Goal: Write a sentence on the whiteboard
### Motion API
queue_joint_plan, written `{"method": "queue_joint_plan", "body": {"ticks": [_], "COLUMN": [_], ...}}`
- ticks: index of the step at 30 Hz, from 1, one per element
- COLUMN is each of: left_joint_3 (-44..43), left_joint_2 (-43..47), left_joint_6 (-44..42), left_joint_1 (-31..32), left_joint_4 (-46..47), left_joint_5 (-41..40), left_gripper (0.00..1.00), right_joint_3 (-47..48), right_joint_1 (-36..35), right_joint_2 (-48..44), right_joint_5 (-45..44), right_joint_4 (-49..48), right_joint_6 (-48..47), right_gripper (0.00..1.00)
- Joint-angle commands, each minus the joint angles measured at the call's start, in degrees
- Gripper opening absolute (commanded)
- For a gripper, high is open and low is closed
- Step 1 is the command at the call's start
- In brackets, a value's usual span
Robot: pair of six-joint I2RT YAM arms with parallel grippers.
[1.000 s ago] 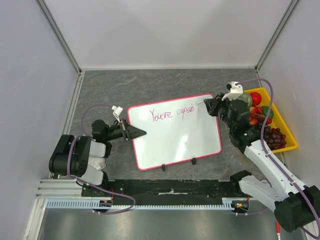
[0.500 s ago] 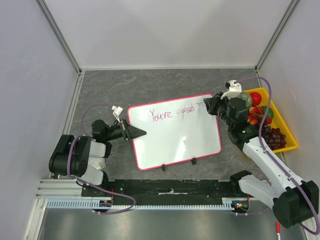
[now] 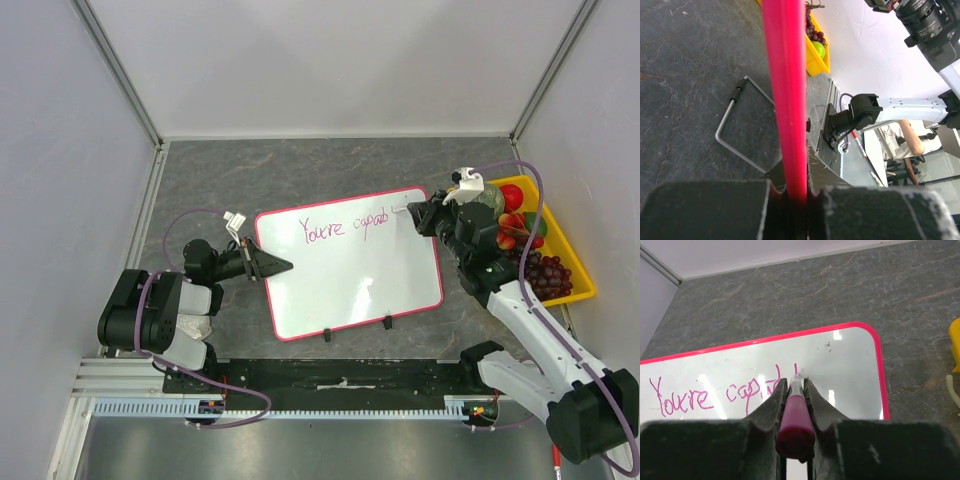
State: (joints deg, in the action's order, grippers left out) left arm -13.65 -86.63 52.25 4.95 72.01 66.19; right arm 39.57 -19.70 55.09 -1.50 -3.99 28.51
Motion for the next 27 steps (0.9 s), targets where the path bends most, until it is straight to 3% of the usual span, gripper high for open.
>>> {"method": "queue_joint_plan", "body": {"ticks": [1,16,27], "left_joint_3": [0.7,0.8,0.8], "left_joint_2": [-0.6,-0.5,-0.6], "left_joint_6": [-5.1,-5.1,-5.1], "left_joint_1": [0.1,0.2,0.1], "left_joint_4": [0.6,0.6,0.7], "left_joint_5": [0.3,0.3,0.3], "left_gripper": [0.02,0.02,0.02], "right_joint_3": [-2.0,-4.2,0.9], "right_joint_1": [0.2,0.2,0.2], "right_joint_2": [-1.3,-5.3,-3.3], "right_joint_5": [1.3,2.5,-1.6], "right_joint_4": [1.7,5.7,5.6], "right_joint_6": [-0.9,-1.3,-1.5], "right_gripper": [0.0,0.0,0.0]}}
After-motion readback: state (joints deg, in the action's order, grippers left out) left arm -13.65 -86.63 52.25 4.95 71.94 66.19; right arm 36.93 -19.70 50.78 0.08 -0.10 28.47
